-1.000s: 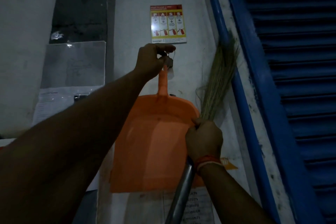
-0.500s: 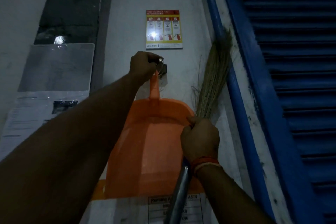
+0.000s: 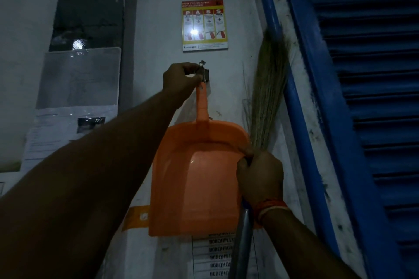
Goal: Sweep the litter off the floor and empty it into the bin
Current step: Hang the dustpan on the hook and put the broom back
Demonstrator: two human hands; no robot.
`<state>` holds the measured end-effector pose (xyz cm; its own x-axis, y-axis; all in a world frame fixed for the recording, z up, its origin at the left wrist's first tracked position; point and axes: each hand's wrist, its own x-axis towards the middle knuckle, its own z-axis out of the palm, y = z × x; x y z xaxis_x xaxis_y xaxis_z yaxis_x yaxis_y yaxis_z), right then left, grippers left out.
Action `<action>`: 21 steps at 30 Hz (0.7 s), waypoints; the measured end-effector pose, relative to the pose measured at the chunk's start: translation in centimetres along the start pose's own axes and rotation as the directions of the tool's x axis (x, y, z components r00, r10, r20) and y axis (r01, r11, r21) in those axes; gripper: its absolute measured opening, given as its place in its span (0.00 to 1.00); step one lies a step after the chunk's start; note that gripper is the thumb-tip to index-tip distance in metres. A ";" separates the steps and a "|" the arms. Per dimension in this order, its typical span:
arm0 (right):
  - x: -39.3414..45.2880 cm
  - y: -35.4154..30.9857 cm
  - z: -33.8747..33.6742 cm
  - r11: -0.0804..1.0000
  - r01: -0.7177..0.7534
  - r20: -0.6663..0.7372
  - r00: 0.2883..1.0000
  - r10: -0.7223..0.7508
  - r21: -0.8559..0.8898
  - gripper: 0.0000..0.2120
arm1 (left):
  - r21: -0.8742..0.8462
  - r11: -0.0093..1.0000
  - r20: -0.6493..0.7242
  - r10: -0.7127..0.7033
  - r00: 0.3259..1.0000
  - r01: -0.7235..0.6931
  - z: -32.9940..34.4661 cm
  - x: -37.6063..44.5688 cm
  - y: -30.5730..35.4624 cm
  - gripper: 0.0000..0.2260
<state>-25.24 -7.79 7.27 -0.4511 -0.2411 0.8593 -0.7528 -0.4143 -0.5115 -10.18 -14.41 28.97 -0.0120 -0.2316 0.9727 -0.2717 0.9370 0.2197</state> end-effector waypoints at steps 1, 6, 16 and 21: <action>-0.3 0.0 -0.3 1.000 0.012 0.001 1.000 -0.012 0.013 0.16 | 0.004 1.000 -0.008 -0.003 1.000 0.003 0.0 -0.1 0.2 0.18; -1.2 0.4 -0.9 0.998 0.037 0.012 0.999 -0.038 0.059 0.15 | 0.075 0.997 -0.049 -0.007 0.999 0.010 0.0 -0.9 0.3 0.14; -2.8 -0.8 -1.6 0.990 0.034 -0.008 0.999 -0.033 0.136 0.16 | 0.106 0.994 0.043 -0.017 0.999 0.012 -1.5 -2.6 1.0 0.15; -3.1 -1.1 -2.1 0.986 0.062 -0.005 0.998 -0.062 0.158 0.15 | 0.121 0.989 -0.020 0.090 0.996 -0.087 -2.7 -5.5 1.1 0.15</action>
<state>-23.97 -4.75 5.15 -0.4063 -0.2103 0.8892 -0.6943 -0.5615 -0.4501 -7.78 -11.36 24.03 -0.0169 -0.1410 0.9899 -0.3844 0.9148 0.1238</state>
